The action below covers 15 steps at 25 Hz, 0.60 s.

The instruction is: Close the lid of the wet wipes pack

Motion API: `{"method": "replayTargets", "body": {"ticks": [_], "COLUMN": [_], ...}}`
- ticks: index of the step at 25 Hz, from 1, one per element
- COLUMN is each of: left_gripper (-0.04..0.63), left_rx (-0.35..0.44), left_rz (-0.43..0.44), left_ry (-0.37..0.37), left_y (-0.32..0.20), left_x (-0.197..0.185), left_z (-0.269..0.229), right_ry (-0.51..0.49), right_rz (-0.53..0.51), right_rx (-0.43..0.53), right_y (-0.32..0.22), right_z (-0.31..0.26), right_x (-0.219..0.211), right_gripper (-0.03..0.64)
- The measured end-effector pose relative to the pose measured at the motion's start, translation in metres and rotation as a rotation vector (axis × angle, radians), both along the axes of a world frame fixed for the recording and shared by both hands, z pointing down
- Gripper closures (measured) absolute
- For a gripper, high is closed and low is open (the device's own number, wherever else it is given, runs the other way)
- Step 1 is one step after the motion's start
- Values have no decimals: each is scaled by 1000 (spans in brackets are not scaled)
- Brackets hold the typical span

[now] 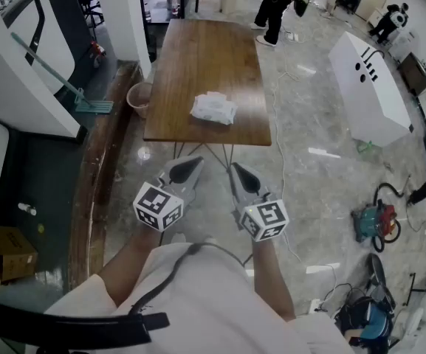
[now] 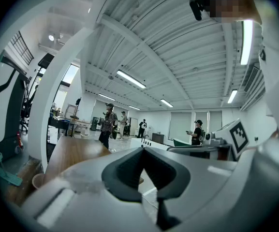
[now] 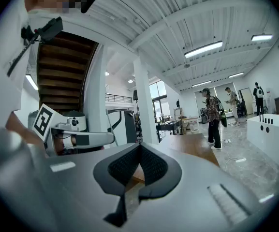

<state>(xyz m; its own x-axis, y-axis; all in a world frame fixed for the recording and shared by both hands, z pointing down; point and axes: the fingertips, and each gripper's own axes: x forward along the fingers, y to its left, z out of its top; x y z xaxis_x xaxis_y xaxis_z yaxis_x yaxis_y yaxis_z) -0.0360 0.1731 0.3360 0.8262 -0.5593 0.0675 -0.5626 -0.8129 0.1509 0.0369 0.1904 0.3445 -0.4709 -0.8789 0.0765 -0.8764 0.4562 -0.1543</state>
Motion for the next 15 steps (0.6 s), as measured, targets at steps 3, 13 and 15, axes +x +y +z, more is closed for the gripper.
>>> {"method": "replayTargets", "body": {"ticks": [3, 13, 15], "left_gripper": [594, 594, 594], "left_rx": [-5, -5, -4], "left_rz": [-4, 15, 21], "left_ry": [4, 16, 20], "left_y": [-6, -16, -16], "left_x": [-4, -22, -25], "left_z": [1, 3, 3], "right_ry": [-3, -45, -45], "right_rz": [7, 46, 55], "right_rx": [-3, -11, -12], "right_y": [-5, -9, -9], "right_z": [0, 6, 6], "right_x": [1, -7, -9], "right_gripper": [609, 607, 607]}}
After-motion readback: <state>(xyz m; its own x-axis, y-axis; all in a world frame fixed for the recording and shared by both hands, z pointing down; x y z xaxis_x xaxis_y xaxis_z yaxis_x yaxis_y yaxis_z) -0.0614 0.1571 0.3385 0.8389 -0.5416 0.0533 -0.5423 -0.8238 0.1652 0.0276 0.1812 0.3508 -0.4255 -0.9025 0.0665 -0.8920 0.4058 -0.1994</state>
